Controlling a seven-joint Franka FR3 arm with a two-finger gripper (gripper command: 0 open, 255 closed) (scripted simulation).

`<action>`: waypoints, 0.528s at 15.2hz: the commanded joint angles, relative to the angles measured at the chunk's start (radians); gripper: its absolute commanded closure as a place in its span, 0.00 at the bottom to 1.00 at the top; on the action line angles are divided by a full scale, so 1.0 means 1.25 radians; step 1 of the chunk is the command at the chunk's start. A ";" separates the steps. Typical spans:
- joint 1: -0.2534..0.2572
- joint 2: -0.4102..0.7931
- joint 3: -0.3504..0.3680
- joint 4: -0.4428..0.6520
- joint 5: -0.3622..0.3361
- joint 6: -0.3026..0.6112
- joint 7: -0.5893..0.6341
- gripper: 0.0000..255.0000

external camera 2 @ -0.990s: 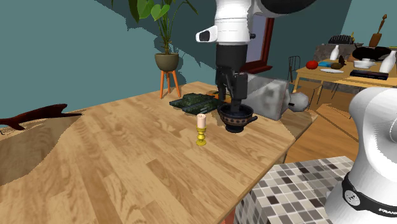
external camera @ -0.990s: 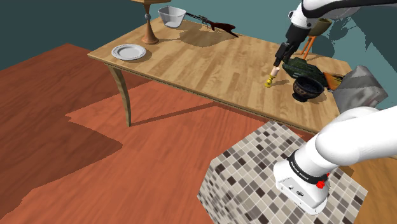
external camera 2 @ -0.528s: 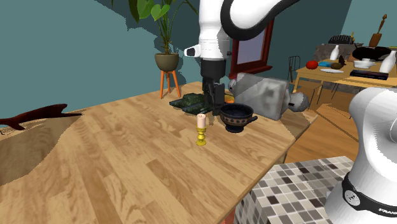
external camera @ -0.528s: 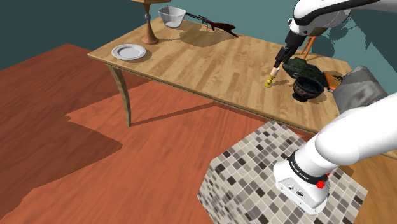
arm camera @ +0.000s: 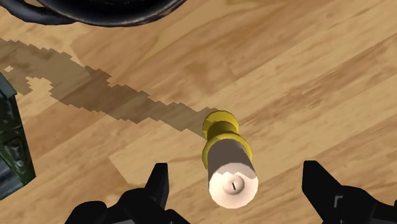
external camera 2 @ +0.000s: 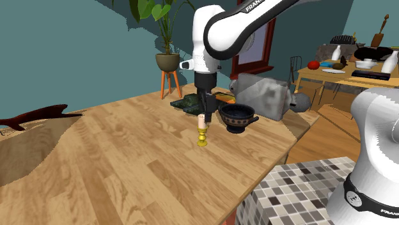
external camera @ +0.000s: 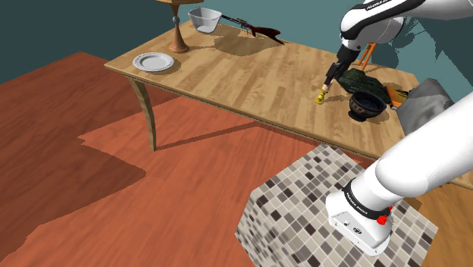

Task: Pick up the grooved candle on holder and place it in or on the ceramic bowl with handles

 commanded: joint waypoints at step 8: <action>0.001 0.033 -0.005 -0.023 0.022 0.051 -0.018 0.00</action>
